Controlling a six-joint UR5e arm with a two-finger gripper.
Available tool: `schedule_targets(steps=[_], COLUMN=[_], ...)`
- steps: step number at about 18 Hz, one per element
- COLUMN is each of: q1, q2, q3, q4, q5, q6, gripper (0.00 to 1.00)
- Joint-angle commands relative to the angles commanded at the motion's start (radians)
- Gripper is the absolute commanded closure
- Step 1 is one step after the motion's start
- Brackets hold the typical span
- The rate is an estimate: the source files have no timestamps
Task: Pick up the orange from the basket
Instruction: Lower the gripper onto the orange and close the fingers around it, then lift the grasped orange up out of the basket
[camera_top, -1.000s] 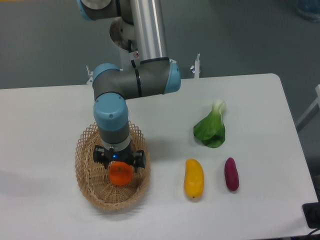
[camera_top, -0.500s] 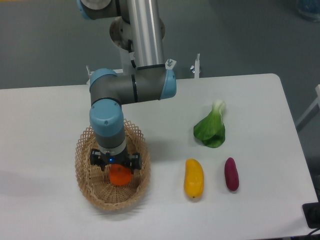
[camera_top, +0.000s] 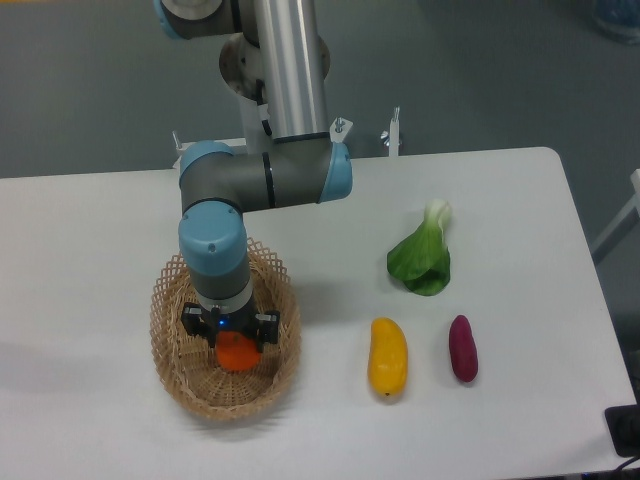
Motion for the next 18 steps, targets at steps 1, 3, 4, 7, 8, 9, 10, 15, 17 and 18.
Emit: schedule_targets(steps=[1, 3, 4, 7, 8, 9, 10, 15, 17, 18], q1=[0.0, 0.0, 0.0, 0.006, 0.012, 0.029, 0.05, 0.222, 0.299, 0.336], q2=[0.002, 0.006, 0.012, 0.06, 0.08, 0.115, 0.139, 0.257, 0.276, 0.282], q3=[0.0, 0.003, 0.006, 0.014, 0.02, 0.024, 0.025, 0.064, 0.083, 0.09], q4=[0.0, 0.0, -0.002, -0.009, -0.018, -0.021, -0.021, -0.164, -0.228, -0.257], q5=[0.0, 0.0, 0.0, -0.002, 0.0, 0.0, 0.0, -0.011, -0.014, -0.014], q6=[0.0, 0.002, 0.006, 0.047, 0.066, 0.09, 0.115, 0.312, 0.426, 0.477], gripper=[0.37, 0.37, 0.37, 0.37, 0.37, 0.37, 0.37, 0.37, 0.37, 0.37])
